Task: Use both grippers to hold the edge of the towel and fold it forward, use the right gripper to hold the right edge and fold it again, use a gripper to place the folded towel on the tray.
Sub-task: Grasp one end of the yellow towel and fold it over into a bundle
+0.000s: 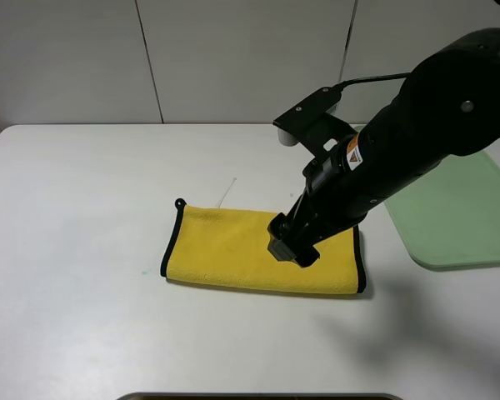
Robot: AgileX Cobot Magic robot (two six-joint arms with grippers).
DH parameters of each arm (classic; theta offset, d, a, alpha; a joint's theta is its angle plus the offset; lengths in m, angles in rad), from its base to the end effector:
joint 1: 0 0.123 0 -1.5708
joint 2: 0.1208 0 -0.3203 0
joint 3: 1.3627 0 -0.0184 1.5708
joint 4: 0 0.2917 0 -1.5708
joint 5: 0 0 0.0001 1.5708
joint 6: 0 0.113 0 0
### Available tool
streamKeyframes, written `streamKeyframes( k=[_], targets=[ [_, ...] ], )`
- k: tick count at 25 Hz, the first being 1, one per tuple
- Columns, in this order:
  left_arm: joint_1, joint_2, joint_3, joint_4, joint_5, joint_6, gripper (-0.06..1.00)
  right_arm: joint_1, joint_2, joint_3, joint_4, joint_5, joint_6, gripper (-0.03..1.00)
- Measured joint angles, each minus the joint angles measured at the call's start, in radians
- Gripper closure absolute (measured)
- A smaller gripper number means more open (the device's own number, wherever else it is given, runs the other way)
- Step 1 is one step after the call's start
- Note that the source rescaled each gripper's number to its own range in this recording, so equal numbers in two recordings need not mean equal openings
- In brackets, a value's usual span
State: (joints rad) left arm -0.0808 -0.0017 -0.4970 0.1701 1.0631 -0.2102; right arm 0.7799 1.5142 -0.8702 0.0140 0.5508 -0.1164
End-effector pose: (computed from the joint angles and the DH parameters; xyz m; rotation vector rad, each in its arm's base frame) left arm 0.0157 0.0155 0.2869 -0.1396 2.0314 0.0212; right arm 0.2329 0.2315 0.2030 -1.1568 2.4378 0.2202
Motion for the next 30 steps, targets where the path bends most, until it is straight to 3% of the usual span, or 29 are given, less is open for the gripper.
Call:
streamKeyframes(
  k=[4,9,17,20,30],
  targets=[
    [0.091,0.0,0.0,0.0,0.0,0.0,-0.06,0.0,0.0,0.0,0.022,0.0,0.022,-0.03],
    [0.111,0.0,0.0,0.0,0.0,-0.001,-0.06,0.0,0.002,0.0,0.024,0.0,0.13,-0.03],
    [0.111,0.0,0.0,0.0,0.0,-0.003,-0.06,-0.005,0.051,0.0,-0.022,0.006,0.595,-0.03],
    [0.111,0.0,0.0,0.0,0.0,-0.003,-0.06,-0.052,0.066,0.0,-0.077,0.044,0.703,-0.03],
    [0.111,0.0,0.0,0.0,0.0,-0.003,-0.06,-0.155,0.101,0.0,-0.133,0.088,0.739,-0.03]
  ],
)
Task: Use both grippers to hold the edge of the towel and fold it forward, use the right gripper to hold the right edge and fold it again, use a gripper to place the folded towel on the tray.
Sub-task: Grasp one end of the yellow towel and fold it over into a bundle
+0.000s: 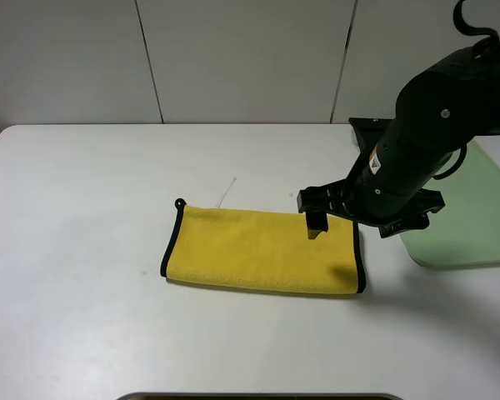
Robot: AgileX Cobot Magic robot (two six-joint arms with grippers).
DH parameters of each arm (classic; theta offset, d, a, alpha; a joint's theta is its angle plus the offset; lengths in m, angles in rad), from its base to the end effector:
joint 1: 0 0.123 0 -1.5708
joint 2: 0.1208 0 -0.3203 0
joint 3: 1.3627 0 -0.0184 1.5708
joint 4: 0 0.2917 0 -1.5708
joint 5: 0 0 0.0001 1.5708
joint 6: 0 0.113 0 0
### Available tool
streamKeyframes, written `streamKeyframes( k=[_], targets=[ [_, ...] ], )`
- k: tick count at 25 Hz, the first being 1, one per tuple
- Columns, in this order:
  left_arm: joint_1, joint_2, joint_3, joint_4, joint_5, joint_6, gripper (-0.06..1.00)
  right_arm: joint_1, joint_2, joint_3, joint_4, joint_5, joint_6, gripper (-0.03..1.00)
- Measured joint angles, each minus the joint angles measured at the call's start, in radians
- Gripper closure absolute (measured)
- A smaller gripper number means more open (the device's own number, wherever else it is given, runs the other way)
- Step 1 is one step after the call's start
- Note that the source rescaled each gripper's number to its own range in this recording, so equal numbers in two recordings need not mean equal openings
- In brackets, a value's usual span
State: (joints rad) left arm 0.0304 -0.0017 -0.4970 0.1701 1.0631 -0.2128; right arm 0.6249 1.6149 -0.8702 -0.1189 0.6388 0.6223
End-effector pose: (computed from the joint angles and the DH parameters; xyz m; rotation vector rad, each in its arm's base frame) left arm 0.0139 0.0172 0.2869 -0.2550 2.0212 0.0894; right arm 0.2687 0.1840 0.1669 -0.1266 2.8644 0.1332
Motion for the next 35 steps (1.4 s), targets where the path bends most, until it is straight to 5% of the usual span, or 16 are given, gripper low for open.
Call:
streamKeyframes(
  k=[15,35],
  targets=[
    [0.0,0.0,0.0,0.0,0.0,0.0,-0.06,-0.026,0.216,0.0,-0.013,-0.114,0.024,-0.03],
    [0.0,0.0,0.0,0.0,0.0,0.0,-0.06,-0.121,0.301,-0.002,-0.054,-0.153,0.024,-0.03]
  ],
)
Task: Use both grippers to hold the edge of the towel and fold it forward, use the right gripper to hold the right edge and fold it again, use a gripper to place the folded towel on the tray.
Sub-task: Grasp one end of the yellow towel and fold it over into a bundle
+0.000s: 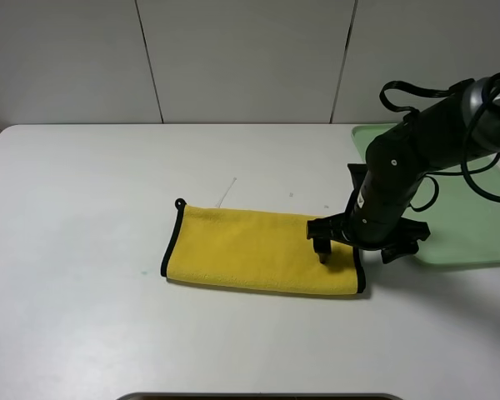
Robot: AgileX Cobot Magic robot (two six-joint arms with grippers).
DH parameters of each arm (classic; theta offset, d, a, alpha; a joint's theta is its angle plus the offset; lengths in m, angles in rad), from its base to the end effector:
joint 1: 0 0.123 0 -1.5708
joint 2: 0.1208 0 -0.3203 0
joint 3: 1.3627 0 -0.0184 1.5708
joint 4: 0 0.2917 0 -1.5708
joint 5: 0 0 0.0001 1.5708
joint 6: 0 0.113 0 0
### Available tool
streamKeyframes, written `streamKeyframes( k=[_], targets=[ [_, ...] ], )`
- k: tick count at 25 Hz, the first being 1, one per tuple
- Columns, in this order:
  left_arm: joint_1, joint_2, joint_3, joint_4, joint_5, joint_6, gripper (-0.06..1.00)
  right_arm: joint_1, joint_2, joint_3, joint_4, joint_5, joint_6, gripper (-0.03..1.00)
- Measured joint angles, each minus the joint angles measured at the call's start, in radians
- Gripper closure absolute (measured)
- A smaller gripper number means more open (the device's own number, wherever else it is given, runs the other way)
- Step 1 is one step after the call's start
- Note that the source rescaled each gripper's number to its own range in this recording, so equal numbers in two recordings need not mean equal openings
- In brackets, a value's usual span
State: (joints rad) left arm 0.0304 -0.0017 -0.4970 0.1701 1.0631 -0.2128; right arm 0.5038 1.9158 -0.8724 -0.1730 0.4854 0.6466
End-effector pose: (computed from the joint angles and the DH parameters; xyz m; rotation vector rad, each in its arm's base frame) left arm 0.0139 0.0172 0.2869 -0.2550 2.0212 0.0894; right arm 0.3041 0.1573 0.0699 -0.0076 2.9843 -0.0086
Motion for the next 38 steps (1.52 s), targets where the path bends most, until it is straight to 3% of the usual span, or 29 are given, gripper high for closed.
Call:
streamKeyframes(
  k=[10,18,23,30,38],
  targets=[
    [0.0,0.0,0.0,0.0,0.0,0.0,-0.06,0.0,0.013,-0.007,0.005,-0.007,-0.017,0.0],
    [0.0,0.0,0.0,0.0,0.0,0.0,-0.06,0.0,0.02,-0.011,0.04,-0.051,-0.018,0.61],
    [0.0,0.0,0.0,0.0,0.0,0.0,-0.06,0.0,0.02,-0.011,0.038,-0.059,-0.018,0.91],
    [0.0,0.0,0.0,0.0,0.0,0.0,-0.06,0.0,0.02,-0.021,0.027,-0.042,-0.058,0.91],
    [0.0,0.0,0.0,0.0,0.0,0.0,-0.06,0.0,-0.017,-0.135,0.009,0.194,-0.183,0.91]
  ],
)
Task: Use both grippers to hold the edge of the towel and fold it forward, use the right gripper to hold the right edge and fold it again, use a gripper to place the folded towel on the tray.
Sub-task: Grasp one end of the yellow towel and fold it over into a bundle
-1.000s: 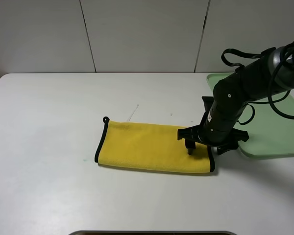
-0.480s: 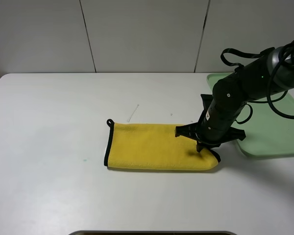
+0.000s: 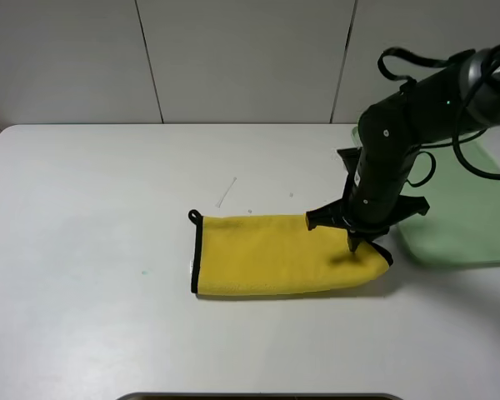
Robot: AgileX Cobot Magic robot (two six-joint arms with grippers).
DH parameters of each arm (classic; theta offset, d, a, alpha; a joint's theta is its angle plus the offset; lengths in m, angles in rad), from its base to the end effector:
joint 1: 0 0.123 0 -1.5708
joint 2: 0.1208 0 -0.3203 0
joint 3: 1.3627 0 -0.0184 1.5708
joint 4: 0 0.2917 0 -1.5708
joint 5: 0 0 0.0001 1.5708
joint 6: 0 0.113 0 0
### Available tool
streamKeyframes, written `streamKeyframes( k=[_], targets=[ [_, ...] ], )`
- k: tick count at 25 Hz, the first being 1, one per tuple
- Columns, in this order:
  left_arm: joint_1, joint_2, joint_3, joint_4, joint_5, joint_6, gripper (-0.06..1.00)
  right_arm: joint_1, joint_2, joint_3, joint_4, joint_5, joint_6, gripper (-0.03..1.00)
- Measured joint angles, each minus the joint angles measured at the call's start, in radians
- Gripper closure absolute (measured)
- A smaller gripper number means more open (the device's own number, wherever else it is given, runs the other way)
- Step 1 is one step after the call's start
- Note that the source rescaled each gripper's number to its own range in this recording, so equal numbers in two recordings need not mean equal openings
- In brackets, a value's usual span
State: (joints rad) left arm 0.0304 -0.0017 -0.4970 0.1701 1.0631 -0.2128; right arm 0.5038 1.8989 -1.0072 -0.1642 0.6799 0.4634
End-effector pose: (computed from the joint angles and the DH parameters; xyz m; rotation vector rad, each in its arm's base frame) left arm 0.0139 0.0172 0.2869 -0.2550 2.0212 0.0894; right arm 0.3252 0.1660 0.1023 -0.2464 3.0035 -0.0846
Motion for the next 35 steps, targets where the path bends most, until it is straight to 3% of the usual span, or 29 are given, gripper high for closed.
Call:
streamKeyframes(
  k=[7,18,26,35],
  targets=[
    [0.0,0.0,0.0,0.0,0.0,0.0,-0.06,0.0,-0.021,-0.167,-0.006,0.135,-0.132,0.91],
    [0.0,0.0,0.0,0.0,0.0,0.0,-0.06,0.0,-0.021,-0.311,-0.049,0.128,-0.398,0.91],
    [0.0,0.0,0.0,0.0,0.0,0.0,-0.06,-0.011,-0.021,-0.311,-0.232,0.068,-0.418,0.91],
    [0.0,0.0,0.0,0.0,0.0,0.0,-0.06,-0.064,-0.021,-0.311,-0.253,0.041,-0.418,0.91]
  ],
)
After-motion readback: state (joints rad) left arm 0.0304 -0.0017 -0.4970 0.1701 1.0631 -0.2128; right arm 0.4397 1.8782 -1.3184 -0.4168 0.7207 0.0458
